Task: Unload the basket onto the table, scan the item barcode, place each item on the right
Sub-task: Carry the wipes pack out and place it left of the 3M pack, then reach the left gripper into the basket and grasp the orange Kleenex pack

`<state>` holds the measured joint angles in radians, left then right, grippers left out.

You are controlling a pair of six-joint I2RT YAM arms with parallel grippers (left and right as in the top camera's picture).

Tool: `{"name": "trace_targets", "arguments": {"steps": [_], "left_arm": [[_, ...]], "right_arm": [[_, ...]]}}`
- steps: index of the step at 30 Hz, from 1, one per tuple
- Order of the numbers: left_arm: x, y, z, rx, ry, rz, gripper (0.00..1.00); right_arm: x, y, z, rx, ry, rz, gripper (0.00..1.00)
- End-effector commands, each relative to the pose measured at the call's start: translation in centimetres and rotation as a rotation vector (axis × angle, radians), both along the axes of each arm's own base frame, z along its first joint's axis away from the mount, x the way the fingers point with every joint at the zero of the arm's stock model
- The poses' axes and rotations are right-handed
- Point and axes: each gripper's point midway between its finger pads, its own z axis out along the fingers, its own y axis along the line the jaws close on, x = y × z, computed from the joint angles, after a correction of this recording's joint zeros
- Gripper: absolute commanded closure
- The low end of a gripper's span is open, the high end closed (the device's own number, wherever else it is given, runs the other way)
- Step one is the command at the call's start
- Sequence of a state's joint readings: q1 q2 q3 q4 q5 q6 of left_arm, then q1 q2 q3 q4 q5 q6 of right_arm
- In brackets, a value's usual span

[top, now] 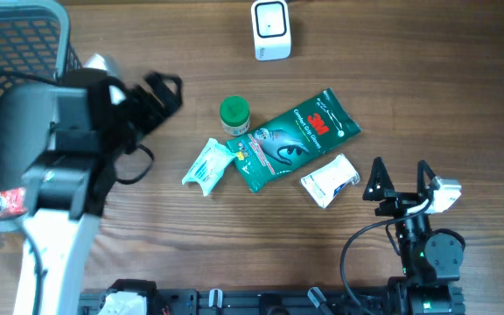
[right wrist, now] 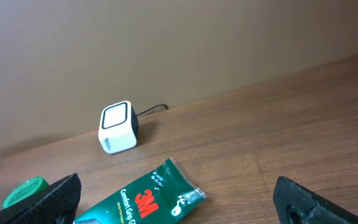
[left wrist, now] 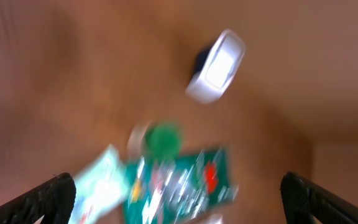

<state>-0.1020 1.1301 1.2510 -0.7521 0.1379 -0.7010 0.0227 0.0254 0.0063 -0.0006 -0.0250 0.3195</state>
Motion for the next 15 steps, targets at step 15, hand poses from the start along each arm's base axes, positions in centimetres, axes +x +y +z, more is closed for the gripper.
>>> {"name": "trace_targets", "arguments": {"steps": [15], "left_arm": [[-1.1, 30.4, 0.4, 0.219, -0.018, 1.132, 0.0]], "right_arm": [[0.0, 0.1, 0.0, -0.002, -0.003, 0.005, 0.0]]}}
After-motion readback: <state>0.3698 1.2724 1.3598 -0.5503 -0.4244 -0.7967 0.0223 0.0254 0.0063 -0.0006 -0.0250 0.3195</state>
